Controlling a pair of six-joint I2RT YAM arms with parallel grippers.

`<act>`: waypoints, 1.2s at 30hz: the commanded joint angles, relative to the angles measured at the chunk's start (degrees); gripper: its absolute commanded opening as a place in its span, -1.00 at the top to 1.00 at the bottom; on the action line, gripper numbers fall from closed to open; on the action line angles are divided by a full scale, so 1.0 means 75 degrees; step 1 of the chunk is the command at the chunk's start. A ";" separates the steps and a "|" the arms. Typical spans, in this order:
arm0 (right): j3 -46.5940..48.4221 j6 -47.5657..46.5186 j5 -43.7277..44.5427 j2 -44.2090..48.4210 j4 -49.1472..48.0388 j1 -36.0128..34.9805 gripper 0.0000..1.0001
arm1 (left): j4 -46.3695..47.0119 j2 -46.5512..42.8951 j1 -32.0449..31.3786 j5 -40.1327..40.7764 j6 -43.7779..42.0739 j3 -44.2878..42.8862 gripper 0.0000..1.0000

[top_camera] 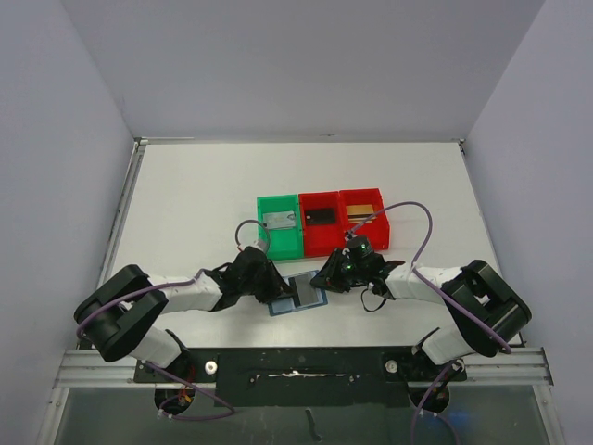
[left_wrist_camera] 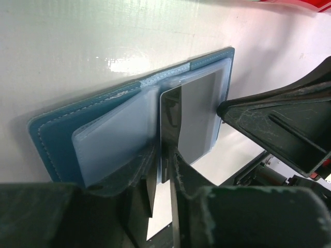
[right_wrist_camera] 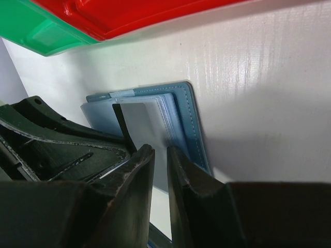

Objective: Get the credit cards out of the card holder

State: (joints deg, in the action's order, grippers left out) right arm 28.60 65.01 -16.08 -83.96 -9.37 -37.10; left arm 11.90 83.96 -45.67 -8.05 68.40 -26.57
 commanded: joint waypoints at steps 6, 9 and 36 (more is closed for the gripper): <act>-0.0087 -0.0086 0.0029 -0.0101 0.0132 0.0025 0.61 | -0.0144 0.0115 -0.0015 0.0079 -0.0238 -0.0263 0.44; -0.0086 -0.0086 0.0024 -0.0117 0.0134 0.0019 0.61 | -0.0142 0.0179 -0.0016 0.0046 -0.0245 -0.0266 0.44; 0.0077 -0.0425 0.0384 0.0725 0.0512 0.0049 0.57 | -0.1053 -0.0082 -0.0016 0.0613 -0.0397 -0.0237 1.00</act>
State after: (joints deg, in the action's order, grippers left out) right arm 28.60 64.07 -14.87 -81.97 -7.07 -37.08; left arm 9.56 84.23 -45.76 -7.11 67.81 -28.01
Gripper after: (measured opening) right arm 0.208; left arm 0.046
